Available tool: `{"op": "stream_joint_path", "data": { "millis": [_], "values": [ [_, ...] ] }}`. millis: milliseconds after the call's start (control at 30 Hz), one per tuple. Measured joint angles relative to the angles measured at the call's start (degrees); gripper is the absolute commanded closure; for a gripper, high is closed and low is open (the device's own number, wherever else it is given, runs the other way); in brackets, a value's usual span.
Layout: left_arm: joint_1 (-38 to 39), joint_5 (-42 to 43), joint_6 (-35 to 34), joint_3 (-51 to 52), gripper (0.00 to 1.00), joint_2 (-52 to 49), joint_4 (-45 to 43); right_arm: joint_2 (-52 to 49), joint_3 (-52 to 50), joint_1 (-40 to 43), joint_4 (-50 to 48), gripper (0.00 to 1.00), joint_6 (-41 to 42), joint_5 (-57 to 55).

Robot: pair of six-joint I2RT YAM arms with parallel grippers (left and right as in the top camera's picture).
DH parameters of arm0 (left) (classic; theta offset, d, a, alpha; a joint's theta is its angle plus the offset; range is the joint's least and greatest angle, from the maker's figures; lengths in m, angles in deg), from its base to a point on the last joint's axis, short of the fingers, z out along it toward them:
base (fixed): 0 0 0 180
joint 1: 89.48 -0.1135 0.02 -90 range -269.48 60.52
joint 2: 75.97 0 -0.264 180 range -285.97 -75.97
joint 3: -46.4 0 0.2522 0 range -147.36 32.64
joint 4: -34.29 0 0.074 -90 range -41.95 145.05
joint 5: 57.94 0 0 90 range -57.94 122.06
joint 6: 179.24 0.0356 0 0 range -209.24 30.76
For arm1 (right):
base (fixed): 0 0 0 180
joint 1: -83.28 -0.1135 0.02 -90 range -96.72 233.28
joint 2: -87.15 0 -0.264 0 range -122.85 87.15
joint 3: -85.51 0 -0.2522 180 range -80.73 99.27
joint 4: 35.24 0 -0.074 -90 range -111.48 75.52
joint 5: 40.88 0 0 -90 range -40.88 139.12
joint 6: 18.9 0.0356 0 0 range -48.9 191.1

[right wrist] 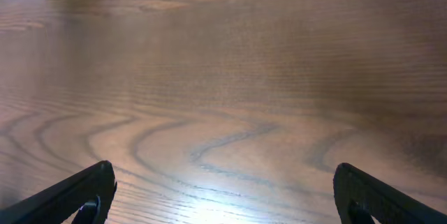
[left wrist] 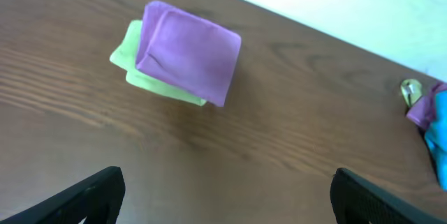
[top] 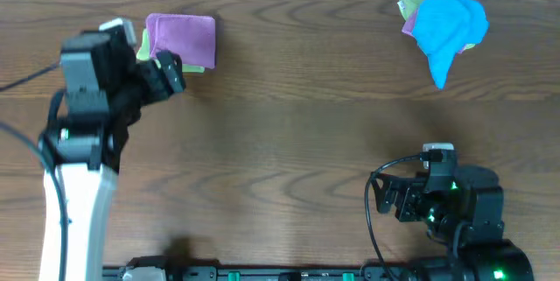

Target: Fold the cloth

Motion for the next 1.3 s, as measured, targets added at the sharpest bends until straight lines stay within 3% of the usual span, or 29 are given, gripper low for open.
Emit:
{"op": "stream_joint_path", "data": {
  "millis": [400,767,1000,1300],
  "values": [
    [0.0,-5.4,0.2,22.2,0.05,26.4,-8.0,0.0,0.0,0.0,0.0,0.01,0.0,0.0],
    [0.0,-7.8,2.9,44.0,0.05,53.1,-9.4,0.0,-0.1,0.0,-0.1,0.01,0.0,0.0],
    [0.0,-8.2,7.6,50.7,0.05,61.2,-7.3,0.0,-0.1,0.0,0.0,0.01,0.0,0.0],
    [0.0,-8.1,13.7,51.8,0.05,65.1,0.8,0.0,-0.1,0.0,0.0,0.01,0.0,-0.2]
  ]
}}
